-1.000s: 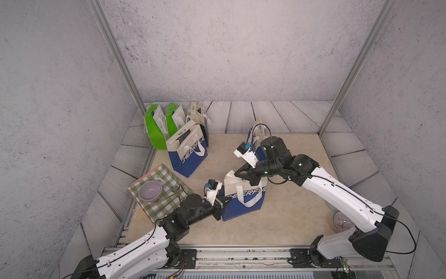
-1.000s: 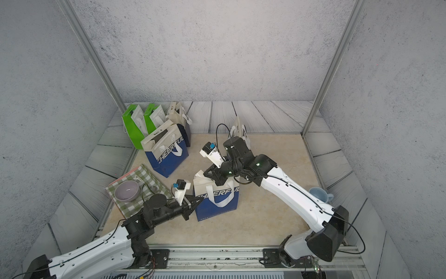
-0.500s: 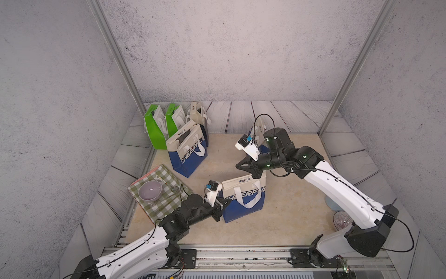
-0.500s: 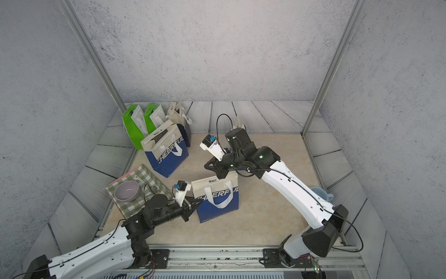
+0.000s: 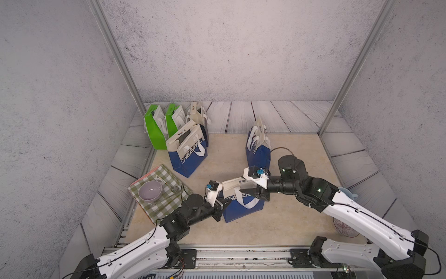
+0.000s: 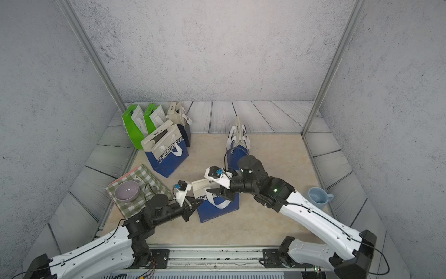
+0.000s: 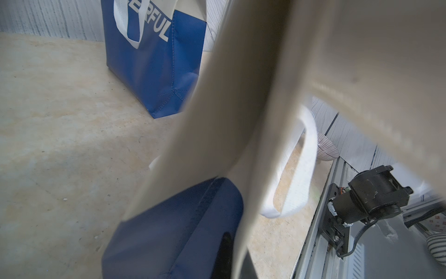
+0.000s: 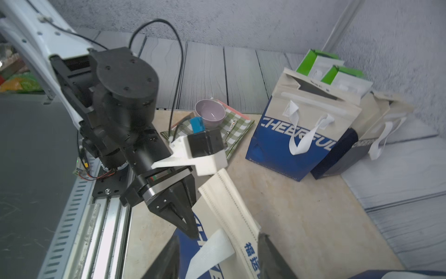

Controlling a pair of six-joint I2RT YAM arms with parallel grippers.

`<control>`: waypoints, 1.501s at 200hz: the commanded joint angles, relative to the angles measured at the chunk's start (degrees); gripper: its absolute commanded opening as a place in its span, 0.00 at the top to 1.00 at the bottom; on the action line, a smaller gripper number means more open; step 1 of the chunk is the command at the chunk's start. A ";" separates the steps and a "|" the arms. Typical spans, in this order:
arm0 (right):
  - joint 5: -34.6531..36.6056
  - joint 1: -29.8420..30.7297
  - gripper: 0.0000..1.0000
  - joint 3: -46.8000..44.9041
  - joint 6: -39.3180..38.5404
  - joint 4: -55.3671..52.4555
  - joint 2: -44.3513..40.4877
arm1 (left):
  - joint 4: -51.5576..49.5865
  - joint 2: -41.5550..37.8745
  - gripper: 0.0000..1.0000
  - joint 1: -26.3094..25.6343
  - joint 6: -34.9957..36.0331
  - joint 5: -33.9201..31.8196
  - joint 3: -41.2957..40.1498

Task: Open the takeout bag
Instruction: Open the takeout bag at the center of the board.

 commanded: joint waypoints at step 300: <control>53.11 18.02 0.73 -10.52 -30.50 33.25 13.08 | -0.05 -0.35 1.00 -0.29 -1.04 -0.99 0.36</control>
